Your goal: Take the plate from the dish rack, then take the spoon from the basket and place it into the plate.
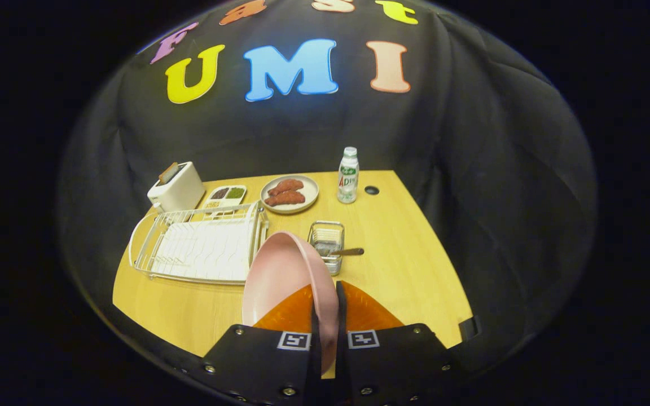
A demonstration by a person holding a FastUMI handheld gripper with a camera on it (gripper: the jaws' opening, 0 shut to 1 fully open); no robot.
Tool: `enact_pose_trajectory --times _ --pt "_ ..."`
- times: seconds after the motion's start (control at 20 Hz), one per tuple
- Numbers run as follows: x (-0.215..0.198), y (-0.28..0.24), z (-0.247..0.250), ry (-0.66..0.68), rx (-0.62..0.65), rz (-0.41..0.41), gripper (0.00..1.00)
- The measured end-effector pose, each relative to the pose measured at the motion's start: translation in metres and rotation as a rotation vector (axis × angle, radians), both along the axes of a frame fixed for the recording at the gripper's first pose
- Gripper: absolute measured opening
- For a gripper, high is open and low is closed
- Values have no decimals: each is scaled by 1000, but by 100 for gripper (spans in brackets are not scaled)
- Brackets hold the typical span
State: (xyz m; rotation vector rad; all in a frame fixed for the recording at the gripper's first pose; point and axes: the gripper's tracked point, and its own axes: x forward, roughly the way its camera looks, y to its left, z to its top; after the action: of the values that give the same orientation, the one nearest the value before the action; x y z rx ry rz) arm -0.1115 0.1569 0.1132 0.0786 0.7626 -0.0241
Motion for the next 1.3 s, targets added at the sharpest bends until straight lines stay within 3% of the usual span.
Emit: enact_pose_trajectory --times 0.35,0.7,1.3 --pt "-14 20 -68 112 164 59 10" --pt "-10 45 -103 167 353 88 10" --pt "-1 80 -175 244 489 158 9"
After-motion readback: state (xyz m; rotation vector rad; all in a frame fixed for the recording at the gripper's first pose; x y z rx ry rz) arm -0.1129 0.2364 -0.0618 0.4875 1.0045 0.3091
